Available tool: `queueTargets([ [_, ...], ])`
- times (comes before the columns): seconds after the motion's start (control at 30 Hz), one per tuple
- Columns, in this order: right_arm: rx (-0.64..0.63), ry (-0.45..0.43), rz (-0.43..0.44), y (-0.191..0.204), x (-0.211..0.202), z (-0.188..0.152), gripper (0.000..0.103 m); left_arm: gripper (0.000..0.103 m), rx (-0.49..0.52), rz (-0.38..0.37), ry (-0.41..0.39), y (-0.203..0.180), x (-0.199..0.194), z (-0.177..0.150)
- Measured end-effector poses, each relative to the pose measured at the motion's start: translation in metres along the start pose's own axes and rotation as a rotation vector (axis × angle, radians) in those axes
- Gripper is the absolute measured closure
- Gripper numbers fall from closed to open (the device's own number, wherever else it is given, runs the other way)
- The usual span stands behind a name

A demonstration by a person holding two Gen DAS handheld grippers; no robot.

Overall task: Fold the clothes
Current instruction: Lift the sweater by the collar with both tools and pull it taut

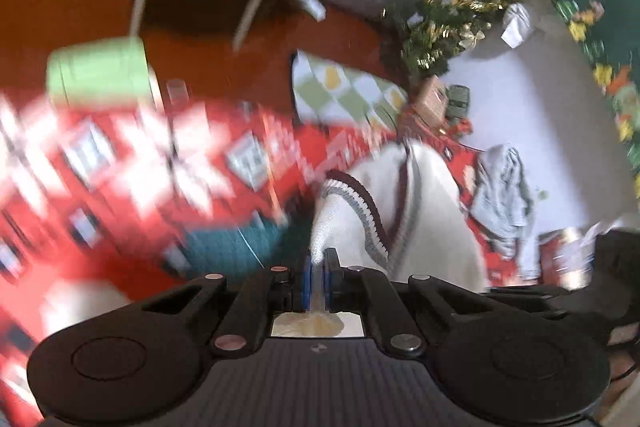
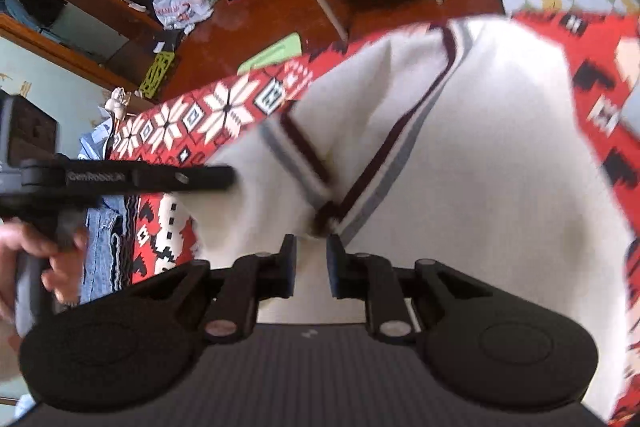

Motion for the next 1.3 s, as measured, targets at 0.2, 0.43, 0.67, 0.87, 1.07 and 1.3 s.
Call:
queueTargets([
  [0.2, -0.018, -0.016, -0.038, -0.013, -0.025, 0.005, 0.078, 0.097, 0.208, 0.211, -0.084, 0.000, -0.019, 0.029],
  [0.43, -0.006, -0.019, -0.056, -0.022, -0.036, 0.004, 0.071, 0.062, 0.293, 0.223, -0.019, 0.008, 0.005, 0.013],
  [0.67, -0.046, -0.034, -0.151, -0.020, -0.034, 0.016, 0.058, 0.067, 0.083, 0.177, -0.052, 0.051, 0.005, 0.036],
  [0.87, -0.151, -0.103, -0.286, -0.031, -0.049, 0.051, 0.027, 0.076, 0.076, 0.062, -0.006, 0.069, 0.024, 0.071],
  [1.07, -0.290, -0.136, -0.340, -0.050, -0.058, 0.088, 0.046, 0.076, 0.230, 0.033, 0.100, 0.055, 0.048, 0.080],
  [1.3, -0.374, -0.048, -0.405, -0.077, -0.033, 0.128, 0.089, 0.077, 0.292, 0.054, 0.118, 0.050, 0.056, 0.080],
])
Point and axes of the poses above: each gripper's, at about its wrist camera, not at the fingertips, and x roughly the way its jaws point, y to its left, z to its top, the point moved 1 cm from there along x, roughly the way its jaws point, and after that the axes turned 5 degrees about y, right-handed, at the moved point
